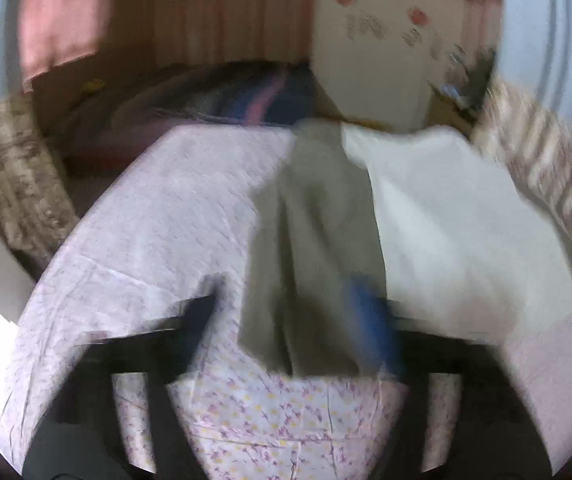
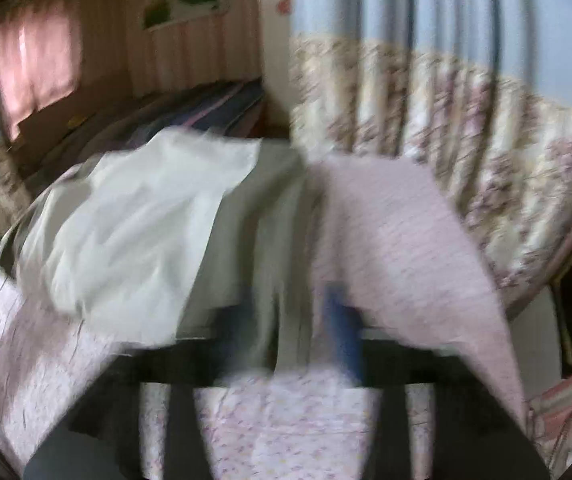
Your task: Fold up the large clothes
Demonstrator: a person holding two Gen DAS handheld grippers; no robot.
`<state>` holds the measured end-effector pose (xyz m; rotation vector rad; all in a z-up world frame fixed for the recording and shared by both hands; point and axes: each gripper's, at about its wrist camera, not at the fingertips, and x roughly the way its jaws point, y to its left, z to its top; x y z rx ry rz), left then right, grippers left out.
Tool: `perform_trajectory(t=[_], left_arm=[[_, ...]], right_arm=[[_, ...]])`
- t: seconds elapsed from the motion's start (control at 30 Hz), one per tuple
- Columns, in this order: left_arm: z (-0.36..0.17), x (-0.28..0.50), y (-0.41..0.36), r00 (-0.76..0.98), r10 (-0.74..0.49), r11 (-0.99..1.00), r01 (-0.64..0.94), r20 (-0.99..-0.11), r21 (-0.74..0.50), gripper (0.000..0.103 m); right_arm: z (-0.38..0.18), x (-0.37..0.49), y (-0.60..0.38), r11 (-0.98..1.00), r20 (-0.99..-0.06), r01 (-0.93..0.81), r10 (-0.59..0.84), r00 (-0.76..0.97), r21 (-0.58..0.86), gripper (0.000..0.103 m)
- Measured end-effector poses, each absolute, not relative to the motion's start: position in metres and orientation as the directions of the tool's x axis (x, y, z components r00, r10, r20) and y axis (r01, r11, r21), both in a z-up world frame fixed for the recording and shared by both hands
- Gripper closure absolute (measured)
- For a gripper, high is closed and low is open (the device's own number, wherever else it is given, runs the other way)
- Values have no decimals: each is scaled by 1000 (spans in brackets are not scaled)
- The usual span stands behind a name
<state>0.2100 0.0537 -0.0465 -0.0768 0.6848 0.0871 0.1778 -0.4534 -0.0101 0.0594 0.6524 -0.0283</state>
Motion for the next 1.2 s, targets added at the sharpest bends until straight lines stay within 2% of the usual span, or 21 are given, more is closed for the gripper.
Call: perform_trajectory(t=[0.1,0.17,0.3,0.57,1.03,1.13,1.2], left_arm=[[-23,212,45,823,124,991,-136,-554,20,6],[-17,225,38,834,123,991,-135,-539,18,6],[-21,256,19,843,138,990,-139,-519,38,5],[-53,311,-15,825,110,994,-84,-554,72,5],[-89,346,-22,778,90,996,-66,-621,62,5],[-97,352,-24,761,89,996,-49,-642,79,5],[-102,355,-29,757,99,994,-41,-646,104,4]], right_arm=[[-2,197,-464,996,-593,61,-12,805,62,25],[-3,215,-466,995,-585,59,-3,811,77,25],[-24,261,-458,994,-629,28,45,776,105,25],[-71,310,-447,996,-739,4,59,671,84,24],[-105,329,-457,967,-788,9,201,581,254,16],[-112,336,-451,951,-793,-18,267,548,308,15],[-113,340,-443,954,-798,-31,266,540,297,11]])
